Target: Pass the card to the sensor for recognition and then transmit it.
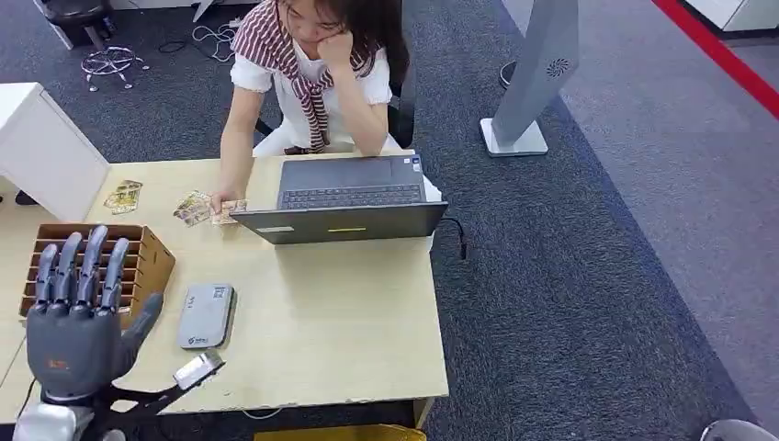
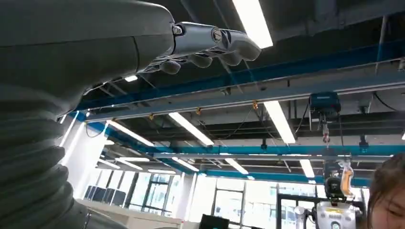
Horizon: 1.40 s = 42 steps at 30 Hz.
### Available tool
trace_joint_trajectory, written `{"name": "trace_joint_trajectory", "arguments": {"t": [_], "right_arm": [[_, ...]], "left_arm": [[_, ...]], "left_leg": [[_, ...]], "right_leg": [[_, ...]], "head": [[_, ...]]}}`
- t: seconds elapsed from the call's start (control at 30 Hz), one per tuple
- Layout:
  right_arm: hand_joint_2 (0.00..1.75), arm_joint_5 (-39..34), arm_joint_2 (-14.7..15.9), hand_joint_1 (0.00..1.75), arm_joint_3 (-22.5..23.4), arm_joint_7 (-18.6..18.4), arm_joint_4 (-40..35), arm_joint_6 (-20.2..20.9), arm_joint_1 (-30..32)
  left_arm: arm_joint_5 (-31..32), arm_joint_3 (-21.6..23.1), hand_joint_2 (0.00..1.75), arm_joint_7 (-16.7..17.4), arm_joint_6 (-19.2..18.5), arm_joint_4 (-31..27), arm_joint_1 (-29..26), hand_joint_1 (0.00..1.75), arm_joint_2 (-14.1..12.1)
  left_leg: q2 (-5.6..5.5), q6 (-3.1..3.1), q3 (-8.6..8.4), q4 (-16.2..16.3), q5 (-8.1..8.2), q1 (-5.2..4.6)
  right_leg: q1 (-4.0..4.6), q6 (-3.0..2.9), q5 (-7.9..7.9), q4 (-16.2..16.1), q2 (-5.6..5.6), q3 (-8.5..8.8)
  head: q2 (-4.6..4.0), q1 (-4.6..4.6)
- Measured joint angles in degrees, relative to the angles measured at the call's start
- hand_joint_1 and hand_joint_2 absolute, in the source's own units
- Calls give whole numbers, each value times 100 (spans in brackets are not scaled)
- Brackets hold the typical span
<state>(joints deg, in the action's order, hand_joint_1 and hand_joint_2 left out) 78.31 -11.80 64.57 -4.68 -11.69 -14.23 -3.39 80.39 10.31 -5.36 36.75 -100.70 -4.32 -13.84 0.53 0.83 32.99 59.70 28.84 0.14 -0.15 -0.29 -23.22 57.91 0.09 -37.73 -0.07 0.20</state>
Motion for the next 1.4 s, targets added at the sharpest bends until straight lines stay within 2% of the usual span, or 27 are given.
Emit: {"name": "trace_joint_trajectory", "arguments": {"t": [0.07, 0.13, 0.2, 0.33, 0.53, 0.73, 1.1, 1.4], "right_arm": [[175, -6, -2, 0, 33, 4, 0, 0, -1], [175, -11, -4, 0, 74, 9, 0, 0, -2], [175, -9, -4, 0, 109, 17, 0, 15, -2], [175, -4, -4, 0, 131, 24, 0, 63, -2], [175, 9, -4, 0, 131, 24, 0, 81, -4], [175, 13, -4, 0, 131, 20, 0, 94, -7], [175, 13, -4, 0, 131, 17, 0, 96, -9], [175, 125, -4, 0, 131, 15, 0, 109, -13]], "left_arm": [[28, -149, 175, -170, 218, -92, -334, 0, -48], [53, -280, 175, -245, 249, -109, -560, 0, -87], [199, -422, 175, -266, 60, -100, -717, 0, -140], [315, -747, 175, -266, -398, 332, -746, 0, -344], [374, -1064, 175, -258, -638, 1020, -685, 0, -550], [382, -1108, 175, -179, -919, 1320, -606, 0, -629], [382, -1117, 175, -161, -934, 1441, -552, 0, -664], [308, -1167, 175, -4, -1104, 1545, -345, 0, -701]], "left_leg": [[-6, 0, 1, -1, 0, 0], [-11, 0, 2, -1, 0, 0], [-15, 0, 3, -2, 0, 1], [-16, -4, 3, -2, -3, 0], [-16, -8, 0, -2, -6, 2], [-16, -7, 1, -2, -5, 3], [-16, -6, 2, -2, -4, 2], [-17, -8, 1, -2, -5, 2]], "right_leg": [[1, -7, -8, 0, -3, 0], [1, -5, -9, 0, -5, 1], [0, -5, -9, 0, -10, 1], [1, -10, -5, 1, -12, 1], [3, -16, -1, 5, -12, 1], [2, -16, -1, 5, -12, 1], [1, -15, -2, 4, -12, 1], [3, -16, -2, 5, -12, 0]], "head": [[0, 0], [0, 0], [0, 0], [-2, -2], [0, -2], [0, 0], [0, -2], [-2, 0]]}}
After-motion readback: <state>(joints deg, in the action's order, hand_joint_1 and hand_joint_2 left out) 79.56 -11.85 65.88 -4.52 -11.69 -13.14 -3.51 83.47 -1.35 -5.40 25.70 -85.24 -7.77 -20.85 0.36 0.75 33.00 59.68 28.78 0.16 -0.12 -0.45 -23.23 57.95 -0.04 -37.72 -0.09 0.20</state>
